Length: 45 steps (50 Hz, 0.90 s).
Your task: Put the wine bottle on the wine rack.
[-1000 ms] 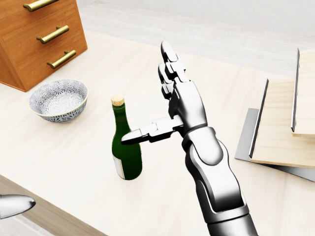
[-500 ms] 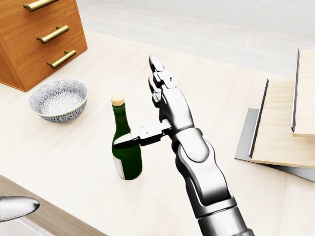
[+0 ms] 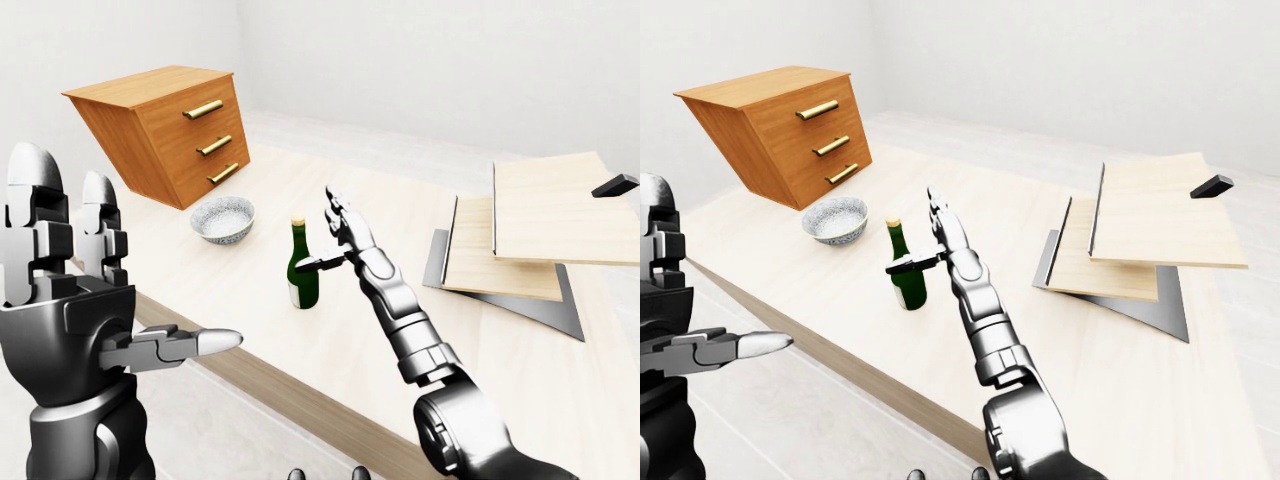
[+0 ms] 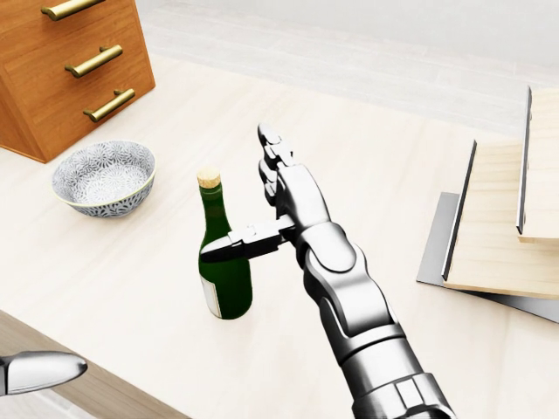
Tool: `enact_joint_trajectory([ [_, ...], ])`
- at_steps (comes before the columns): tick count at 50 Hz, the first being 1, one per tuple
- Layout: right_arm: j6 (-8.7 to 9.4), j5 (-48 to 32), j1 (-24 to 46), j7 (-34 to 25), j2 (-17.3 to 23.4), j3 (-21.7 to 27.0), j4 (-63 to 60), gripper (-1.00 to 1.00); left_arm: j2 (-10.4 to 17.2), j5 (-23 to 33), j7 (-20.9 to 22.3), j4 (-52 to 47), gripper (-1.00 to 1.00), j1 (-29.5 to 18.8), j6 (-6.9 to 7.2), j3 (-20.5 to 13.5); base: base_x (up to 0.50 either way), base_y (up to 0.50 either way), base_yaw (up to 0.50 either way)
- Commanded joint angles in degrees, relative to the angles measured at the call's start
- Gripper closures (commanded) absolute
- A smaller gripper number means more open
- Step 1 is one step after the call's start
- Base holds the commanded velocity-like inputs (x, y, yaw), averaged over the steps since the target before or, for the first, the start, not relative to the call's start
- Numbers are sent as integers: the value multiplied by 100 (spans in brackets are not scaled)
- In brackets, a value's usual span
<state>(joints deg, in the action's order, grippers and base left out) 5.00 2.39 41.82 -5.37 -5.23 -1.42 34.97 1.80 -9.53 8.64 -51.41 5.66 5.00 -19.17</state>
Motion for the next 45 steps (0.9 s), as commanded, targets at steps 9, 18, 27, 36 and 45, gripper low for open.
enact_joint_trajectory([
  [9, 0, 72, 742, 49, -70, 81, 1347, -100, -5, -60, 5, -160, -100, 1, 0, -68, 0, 0, 0],
  [18, -130, 27, 909, 82, -185, 40, 1656, -100, 2, -124, 28, -195, -100, -4, 0, -158, 0, 0, 0],
  [27, -245, 11, 1097, 95, -278, 57, 1919, -100, -20, -155, 71, -176, -100, 54, 0, -223, 0, 0, 0],
  [36, -374, -13, 1157, 78, -312, 69, 2115, -100, -47, -104, 88, -91, -100, 88, 0, -168, 0, 0, 0],
  [45, -420, -27, 1179, 62, -316, 77, 2166, -100, -44, -98, 90, -40, -100, 82, 0, -150, 0, 0, 0],
])
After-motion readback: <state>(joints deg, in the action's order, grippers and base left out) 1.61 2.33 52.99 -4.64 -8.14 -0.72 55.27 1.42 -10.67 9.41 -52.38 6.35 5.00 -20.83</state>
